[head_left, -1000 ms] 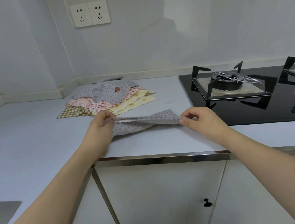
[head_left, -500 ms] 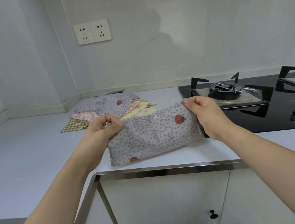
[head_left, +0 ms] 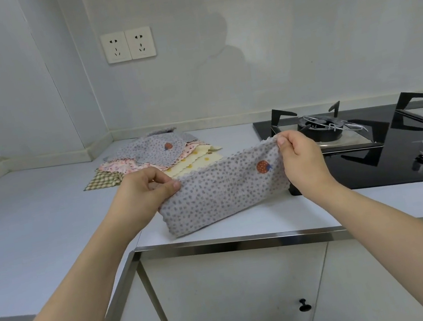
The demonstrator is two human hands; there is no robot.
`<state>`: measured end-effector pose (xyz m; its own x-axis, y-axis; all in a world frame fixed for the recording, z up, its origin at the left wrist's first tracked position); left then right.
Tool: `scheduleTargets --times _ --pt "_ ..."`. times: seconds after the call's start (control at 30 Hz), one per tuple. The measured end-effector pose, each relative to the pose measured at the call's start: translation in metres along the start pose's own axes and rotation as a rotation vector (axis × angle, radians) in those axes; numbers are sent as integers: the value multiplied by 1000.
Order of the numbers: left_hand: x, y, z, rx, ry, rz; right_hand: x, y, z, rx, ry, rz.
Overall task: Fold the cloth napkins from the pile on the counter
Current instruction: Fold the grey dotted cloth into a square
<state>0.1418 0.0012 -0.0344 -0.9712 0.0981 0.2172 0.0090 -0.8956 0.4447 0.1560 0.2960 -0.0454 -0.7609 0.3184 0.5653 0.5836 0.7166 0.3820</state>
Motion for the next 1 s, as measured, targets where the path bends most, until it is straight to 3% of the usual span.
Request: scheduleTargets --times 0.1,0.23,0.43,0.53,0.87,1.0 --pt "1 0 -1 -99 33 -36 7 0 -3 -31 -7 -33" --pt "5 1 -7 -183 87 -41 31 -9 2 -226 -81 -210" --pt "15 -7 -44 331 111 49 42 -59 19 -600 -1 -452" --pt "17 -9 -61 431 84 41 34 -82 38 -787 32 -563" --pt "27 -11 -68 492 97 34 42 -86 41 -963 91 -556" --pt "29 -12 -69 452 132 8 32 -86 13 -894 168 -407"
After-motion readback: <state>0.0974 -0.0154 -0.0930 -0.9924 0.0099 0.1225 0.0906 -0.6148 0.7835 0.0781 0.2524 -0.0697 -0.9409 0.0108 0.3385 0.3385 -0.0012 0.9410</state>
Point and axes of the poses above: each hand's wrist, its own x-axis towards the middle knuckle, its own y-axis out of the back of the hand, z = x × y, the point moved 3 cm from there along x, towards the middle knuckle, and after that the axes turned 1 degree about y, right-handed, at the moved point
